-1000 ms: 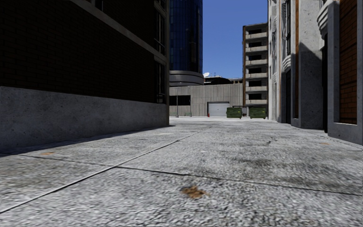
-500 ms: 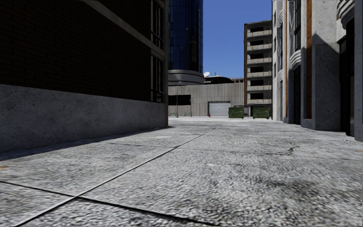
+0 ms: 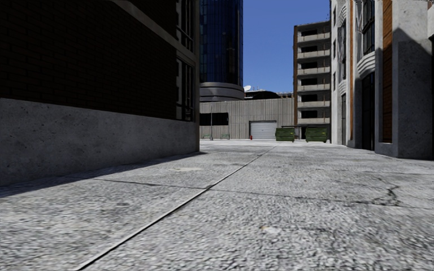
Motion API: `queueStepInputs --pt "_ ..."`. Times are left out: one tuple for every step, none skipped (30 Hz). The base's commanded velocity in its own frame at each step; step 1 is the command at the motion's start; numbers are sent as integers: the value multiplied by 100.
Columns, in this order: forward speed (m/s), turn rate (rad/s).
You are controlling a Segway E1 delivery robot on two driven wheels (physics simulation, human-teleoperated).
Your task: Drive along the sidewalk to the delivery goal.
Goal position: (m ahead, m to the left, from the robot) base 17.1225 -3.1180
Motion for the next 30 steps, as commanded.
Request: queueStepInputs --pt "196 0" --pt "196 0" --pt "196 0" --pt "196 0" --pt "196 0" --pt "196 0" --pt "196 0" --pt "196 0" --pt "196 0" --pt "196 0" --pt "196 0" --pt "196 0" --pt "196 0" --pt "196 0" --pt "196 0" --pt "196 0" --pt "196 0" --pt "196 0" --pt "196 0" --pt "196 0" --pt "196 0" --pt "196 0" --pt "196 0" --pt "196 0" --pt "196 0" --pt "196 0" --pt "196 0" --pt "196 0" --pt "196 0" --pt "196 0"
